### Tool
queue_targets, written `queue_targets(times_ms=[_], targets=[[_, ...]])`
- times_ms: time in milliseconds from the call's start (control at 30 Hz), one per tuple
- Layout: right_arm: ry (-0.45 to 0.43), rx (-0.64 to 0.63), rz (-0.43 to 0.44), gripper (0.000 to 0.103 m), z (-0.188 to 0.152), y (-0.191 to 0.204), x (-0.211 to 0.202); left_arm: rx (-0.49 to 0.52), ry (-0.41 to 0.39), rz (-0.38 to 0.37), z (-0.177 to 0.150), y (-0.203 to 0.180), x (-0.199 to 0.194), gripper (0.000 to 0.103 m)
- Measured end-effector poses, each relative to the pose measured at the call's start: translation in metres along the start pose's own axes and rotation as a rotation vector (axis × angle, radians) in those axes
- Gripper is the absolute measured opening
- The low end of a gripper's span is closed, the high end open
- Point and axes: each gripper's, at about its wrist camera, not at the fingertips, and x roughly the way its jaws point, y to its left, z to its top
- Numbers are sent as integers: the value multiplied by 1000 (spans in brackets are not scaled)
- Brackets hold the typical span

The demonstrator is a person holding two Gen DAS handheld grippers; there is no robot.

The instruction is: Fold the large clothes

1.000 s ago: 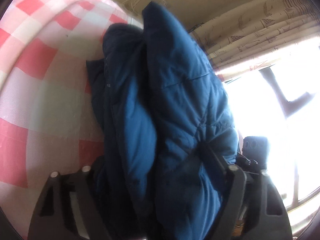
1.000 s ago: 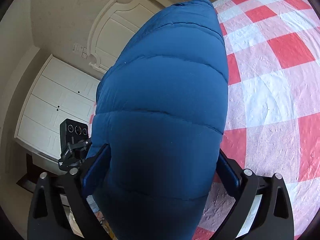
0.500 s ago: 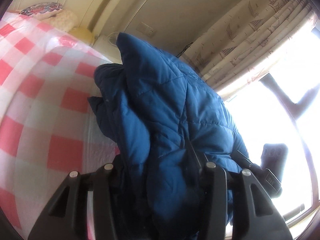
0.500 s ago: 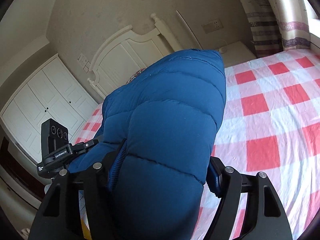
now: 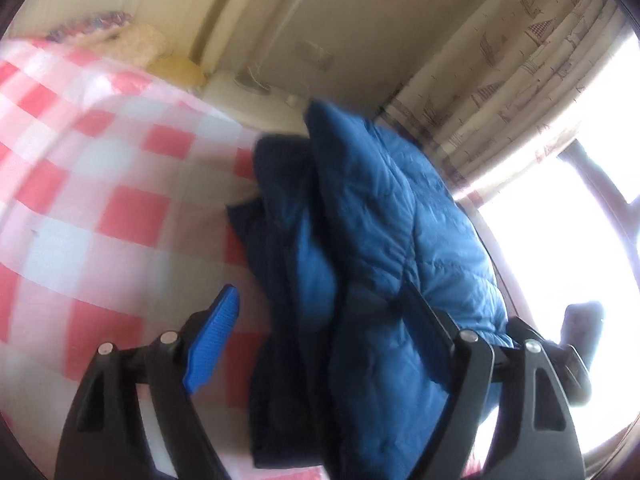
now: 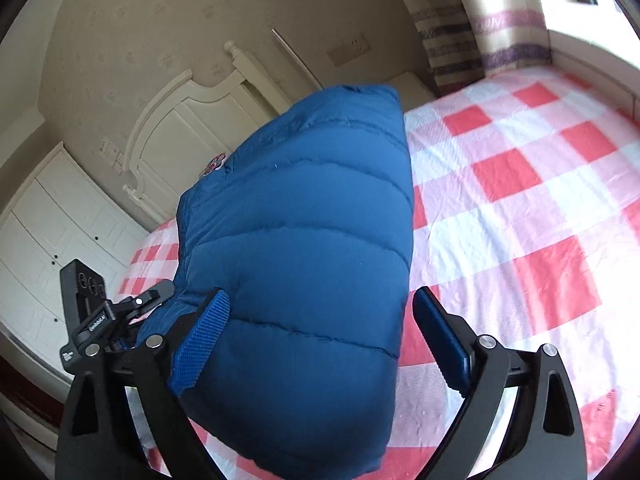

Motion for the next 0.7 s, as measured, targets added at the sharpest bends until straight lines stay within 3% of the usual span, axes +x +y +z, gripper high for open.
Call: queue_targets(times_ms=[100,133,233,333,467,667,700], targets=[[-143,-136,-65,90,-1,36,-32,76,-179,147,22,-15,-43,82],[-165,-223,-86,88,-7,56,-36,117,-198,162,32,-27,-49,82],[-196,-522,-228,70,-39,120,-24,245,-209,214,60,-69,-43,88],[-185,-685,-298,64,-72,158,-1,417,-175,270,80,-107,-11,97],[-174,-789,-323,63,-97,181,27,591,-82,297,95,-153,54,98],[-90,-885,-363,62,-120,186,51,568,81,378,94,-117,143,98],[-74,-905,-374,62,-126,184,54,553,109,361,91,-104,151,98]])
